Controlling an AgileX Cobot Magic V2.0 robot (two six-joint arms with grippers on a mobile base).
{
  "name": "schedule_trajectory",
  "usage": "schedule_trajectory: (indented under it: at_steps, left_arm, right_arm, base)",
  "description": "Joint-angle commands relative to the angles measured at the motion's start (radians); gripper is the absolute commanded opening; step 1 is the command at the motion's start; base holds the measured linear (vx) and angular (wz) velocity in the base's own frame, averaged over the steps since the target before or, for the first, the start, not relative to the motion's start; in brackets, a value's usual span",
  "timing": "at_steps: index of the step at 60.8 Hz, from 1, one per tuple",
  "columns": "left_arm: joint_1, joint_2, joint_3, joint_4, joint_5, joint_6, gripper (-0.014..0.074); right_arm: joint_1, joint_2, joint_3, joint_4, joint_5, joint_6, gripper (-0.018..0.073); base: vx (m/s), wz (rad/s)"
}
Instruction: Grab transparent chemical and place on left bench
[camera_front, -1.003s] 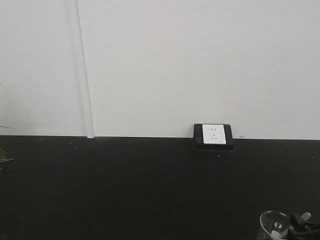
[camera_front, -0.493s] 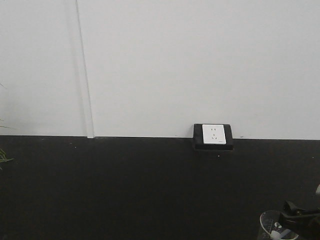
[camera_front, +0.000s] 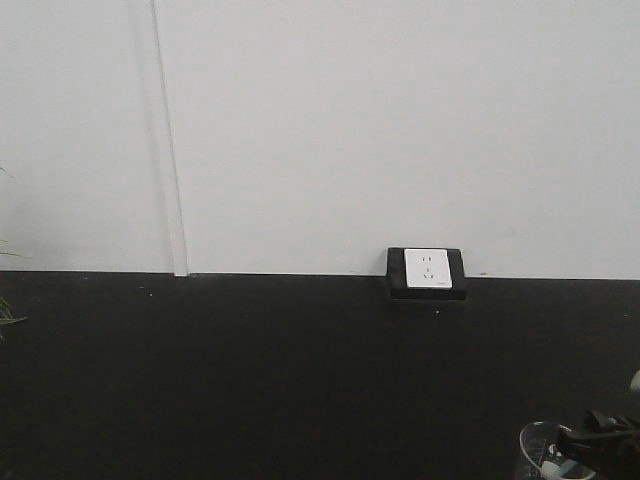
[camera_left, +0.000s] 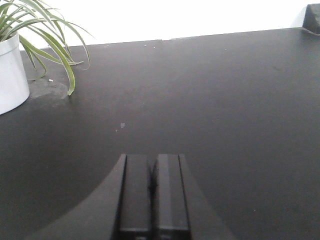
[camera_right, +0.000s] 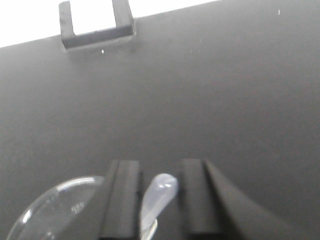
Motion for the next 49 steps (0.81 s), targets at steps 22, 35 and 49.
schedule_trajectory:
  at_steps: [22, 35, 49]
  left_arm:
    - [-0.002, -0.019, 0.016, -0.001, -0.078, -0.008, -0.0003]
    - [-0.002, -0.019, 0.016, -0.001, -0.078, -0.008, -0.0003]
    - [-0.002, -0.019, 0.016, -0.001, -0.078, -0.008, -0.0003]
  right_arm:
    - [-0.006, -0.251, -0.028, -0.133, -0.071, -0.019, -0.0008]
    - [0.011, -0.567, -0.014, -0.304, 0.229, 0.007, -0.0007]
    - [0.095, -0.91, 0.122, -0.348, 0.369, -0.002, -0.0007]
  base:
    - [0.0, 0.0]
    - [0.0, 0.0]
    - [0.0, 0.0]
